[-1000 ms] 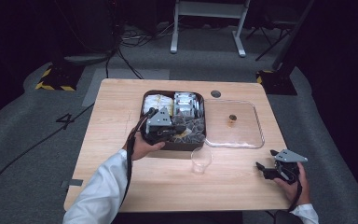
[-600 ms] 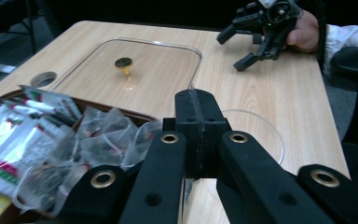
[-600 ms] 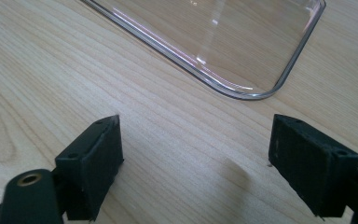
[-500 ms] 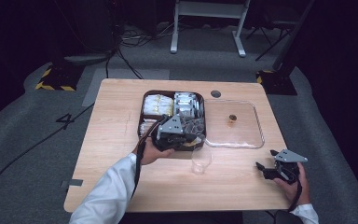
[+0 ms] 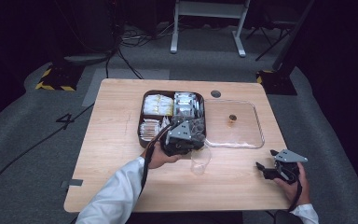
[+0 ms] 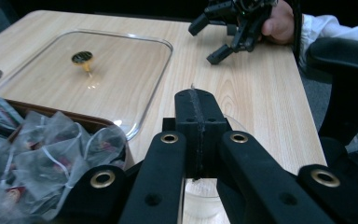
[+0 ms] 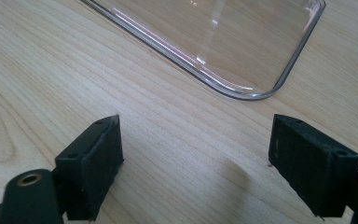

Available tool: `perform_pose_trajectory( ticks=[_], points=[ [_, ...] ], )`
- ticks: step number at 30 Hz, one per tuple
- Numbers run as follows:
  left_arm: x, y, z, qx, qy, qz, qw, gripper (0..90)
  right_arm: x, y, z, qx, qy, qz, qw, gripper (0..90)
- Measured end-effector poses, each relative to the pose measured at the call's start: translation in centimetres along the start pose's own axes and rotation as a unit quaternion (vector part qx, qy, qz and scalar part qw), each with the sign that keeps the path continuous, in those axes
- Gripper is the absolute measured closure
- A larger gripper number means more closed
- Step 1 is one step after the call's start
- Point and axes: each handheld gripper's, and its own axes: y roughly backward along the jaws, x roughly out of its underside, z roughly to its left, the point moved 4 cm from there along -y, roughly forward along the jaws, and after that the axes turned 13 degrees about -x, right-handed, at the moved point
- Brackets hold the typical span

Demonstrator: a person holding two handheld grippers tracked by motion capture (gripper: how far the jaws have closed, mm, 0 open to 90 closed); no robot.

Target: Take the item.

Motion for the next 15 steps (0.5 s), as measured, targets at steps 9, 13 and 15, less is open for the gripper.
perform_pose_trajectory(
  ticks=[9,13,15],
  points=[
    [0.0,-0.8,-0.9,0.014,-0.005,0.004,0.9999,89.8,0.0,0.0,0.0,0.001,0.001,0.0,1.0,17.8],
    [-0.7,0.2,-1.1,0.014,-0.01,-0.011,0.9998,89.6,0.0,0.0,0.0,0.001,0.001,0.0,1.0,17.8],
    [-0.7,0.4,-1.2,0.013,-0.015,-0.005,0.9998,89.7,0.0,0.0,0.0,0.0,0.0,0.0,1.0,17.8]
  ],
)
